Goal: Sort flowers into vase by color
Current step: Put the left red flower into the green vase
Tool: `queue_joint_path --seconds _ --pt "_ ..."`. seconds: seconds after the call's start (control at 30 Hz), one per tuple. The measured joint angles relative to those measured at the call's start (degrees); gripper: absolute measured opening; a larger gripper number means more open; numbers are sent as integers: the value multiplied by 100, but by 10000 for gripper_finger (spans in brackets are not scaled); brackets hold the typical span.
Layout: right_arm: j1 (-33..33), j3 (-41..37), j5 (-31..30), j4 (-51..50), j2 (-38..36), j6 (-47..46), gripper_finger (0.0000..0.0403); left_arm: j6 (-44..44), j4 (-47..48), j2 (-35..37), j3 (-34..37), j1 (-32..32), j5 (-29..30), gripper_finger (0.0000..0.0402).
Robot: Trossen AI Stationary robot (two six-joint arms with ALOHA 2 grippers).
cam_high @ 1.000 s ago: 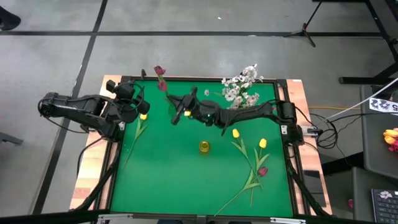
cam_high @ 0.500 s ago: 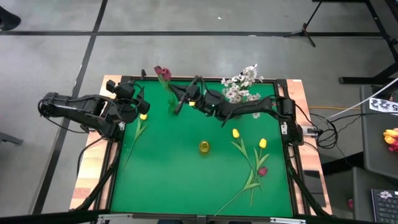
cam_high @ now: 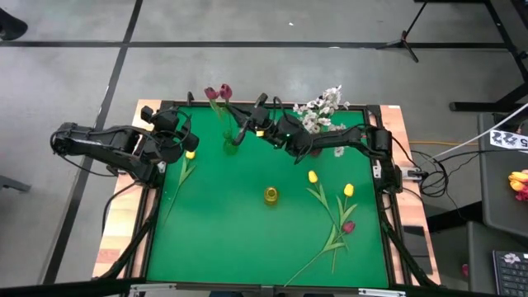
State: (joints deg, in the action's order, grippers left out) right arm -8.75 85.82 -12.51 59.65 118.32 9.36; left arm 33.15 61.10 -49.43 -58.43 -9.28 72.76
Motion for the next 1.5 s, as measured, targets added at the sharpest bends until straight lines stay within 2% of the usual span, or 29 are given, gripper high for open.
queue_joint_path --seconds 0.27,0.43,1.0,1.5 --pt "-77 3 91 185 11 -23 0 4 0 0 0 1 101 214" --pt "-75 259 164 431 370 -34 0 9 0 0 0 0 122 214" --pt "-138 422 -11 37 581 -211 1 0 2 0 0 1 120 214" --pt "-348 424 -49 -363 673 -1034 8 7 2 0 0 0 118 214"
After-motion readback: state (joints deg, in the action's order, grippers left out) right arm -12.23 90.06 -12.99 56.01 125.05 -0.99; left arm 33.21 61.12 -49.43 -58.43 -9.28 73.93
